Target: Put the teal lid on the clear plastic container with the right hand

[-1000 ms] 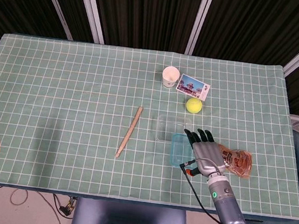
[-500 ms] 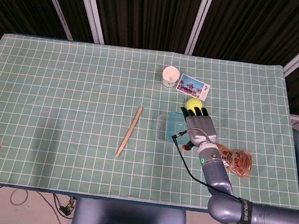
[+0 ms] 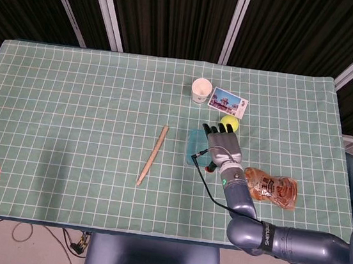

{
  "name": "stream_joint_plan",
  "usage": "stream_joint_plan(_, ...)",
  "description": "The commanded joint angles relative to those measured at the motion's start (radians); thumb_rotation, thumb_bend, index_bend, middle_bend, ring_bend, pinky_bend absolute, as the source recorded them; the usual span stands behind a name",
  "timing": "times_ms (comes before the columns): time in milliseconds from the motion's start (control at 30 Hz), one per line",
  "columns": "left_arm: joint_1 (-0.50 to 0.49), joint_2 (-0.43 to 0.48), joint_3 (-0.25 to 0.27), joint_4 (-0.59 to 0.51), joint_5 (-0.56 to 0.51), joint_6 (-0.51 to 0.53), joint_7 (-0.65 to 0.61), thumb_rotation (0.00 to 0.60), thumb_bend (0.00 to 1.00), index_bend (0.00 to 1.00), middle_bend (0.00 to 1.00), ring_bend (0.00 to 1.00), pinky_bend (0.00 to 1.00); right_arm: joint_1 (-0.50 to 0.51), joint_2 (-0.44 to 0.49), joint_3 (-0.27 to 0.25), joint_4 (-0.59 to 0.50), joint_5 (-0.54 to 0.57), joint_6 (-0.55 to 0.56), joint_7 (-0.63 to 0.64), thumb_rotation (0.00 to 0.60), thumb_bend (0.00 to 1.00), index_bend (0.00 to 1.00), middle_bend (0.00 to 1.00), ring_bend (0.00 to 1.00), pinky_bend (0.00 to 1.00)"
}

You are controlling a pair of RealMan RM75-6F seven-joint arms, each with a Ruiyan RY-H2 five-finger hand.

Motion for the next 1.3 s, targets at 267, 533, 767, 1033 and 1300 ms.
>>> stream_joint_plan(267,-0.001,0.002,0.0,-0.003,-0.007,-0.005,0.001,0.6,0.57,0.11,0.0,0.0,0.0,-0.013,-0.048,-0.021,0.063,-0.1,-0.043,0.092,0.6,0.24,0.03,0.33,0.02,0.0)
stream_joint_plan(533,-0.001,0.003,0.0,-0.004,-0.01,-0.006,0.002,0.6,0.57,0.11,0.0,0.0,0.0,-0.012,-0.087,-0.043,0.102,-0.125,-0.023,0.109,0.6,0.24,0.03,0.33,0.02,0.0)
stream_joint_plan(767,-0.001,0.005,0.0,-0.006,-0.013,-0.007,0.003,0.6,0.57,0.11,0.0,0.0,0.0,-0.008,-0.136,-0.069,0.139,-0.16,0.005,0.098,0.6,0.24,0.03,0.33,0.02,0.0)
stream_joint_plan(1033,-0.002,0.007,0.0,-0.007,-0.017,-0.01,0.002,0.6,0.57,0.11,0.0,0.0,0.0,-0.013,-0.156,-0.082,0.143,-0.191,0.008,0.097,0.6,0.24,0.03,0.33,0.02,0.0)
stream_joint_plan(1300,-0.002,0.007,0.0,-0.007,-0.018,-0.01,0.003,0.6,0.57,0.11,0.0,0.0,0.0,-0.033,-0.166,-0.083,0.181,-0.217,-0.025,0.136,0.6,0.24,0.03,0.33,0.02,0.0)
